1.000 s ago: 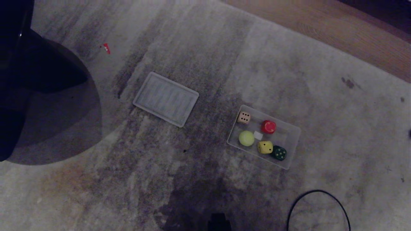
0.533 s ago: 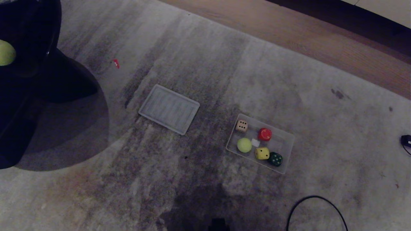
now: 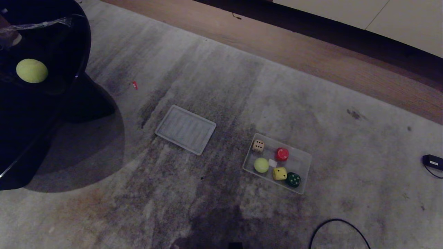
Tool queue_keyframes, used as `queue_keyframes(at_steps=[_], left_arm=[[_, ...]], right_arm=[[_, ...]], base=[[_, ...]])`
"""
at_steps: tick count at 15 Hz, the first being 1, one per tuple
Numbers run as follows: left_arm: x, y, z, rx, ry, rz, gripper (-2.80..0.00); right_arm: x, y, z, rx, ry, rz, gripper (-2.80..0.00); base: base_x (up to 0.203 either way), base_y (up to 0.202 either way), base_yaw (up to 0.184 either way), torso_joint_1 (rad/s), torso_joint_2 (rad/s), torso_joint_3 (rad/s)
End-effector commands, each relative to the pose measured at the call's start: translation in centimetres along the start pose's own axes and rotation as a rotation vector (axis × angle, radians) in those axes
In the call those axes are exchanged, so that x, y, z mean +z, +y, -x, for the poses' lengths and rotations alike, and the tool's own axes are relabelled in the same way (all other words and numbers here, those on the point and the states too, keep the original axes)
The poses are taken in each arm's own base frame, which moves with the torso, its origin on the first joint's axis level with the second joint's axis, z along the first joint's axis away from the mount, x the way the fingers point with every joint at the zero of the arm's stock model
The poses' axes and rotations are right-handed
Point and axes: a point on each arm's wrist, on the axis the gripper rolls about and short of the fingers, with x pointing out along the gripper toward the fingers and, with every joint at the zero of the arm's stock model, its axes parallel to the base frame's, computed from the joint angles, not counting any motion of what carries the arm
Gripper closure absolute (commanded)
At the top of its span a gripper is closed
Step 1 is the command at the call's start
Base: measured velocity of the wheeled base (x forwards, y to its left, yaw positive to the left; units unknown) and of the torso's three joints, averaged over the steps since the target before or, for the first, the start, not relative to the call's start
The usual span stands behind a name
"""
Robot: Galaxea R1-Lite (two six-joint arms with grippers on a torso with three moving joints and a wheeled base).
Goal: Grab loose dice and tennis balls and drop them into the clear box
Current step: Pick up the ball on the table
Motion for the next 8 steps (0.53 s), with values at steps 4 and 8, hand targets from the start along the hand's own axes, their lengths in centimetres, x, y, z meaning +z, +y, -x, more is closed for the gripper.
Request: queue_keyframes(at_steps=[4,8], left_arm=[[-0.03,0.01,-0.02,0.001,0.002,0.001,0.00],[-0.03,0.00,-0.02,0.001,0.002,0.001,0.00]], right_arm=[[-0.01,0.00,-0.01,0.000,0.003,0.000,0.00],[-0.01,0.00,-0.01,0.000,0.003,0.000,0.00]], base=[[0.000,0.000,0.000,0.001,0.00,0.207],[0.000,0.000,0.000,0.003,0.00,0.203]])
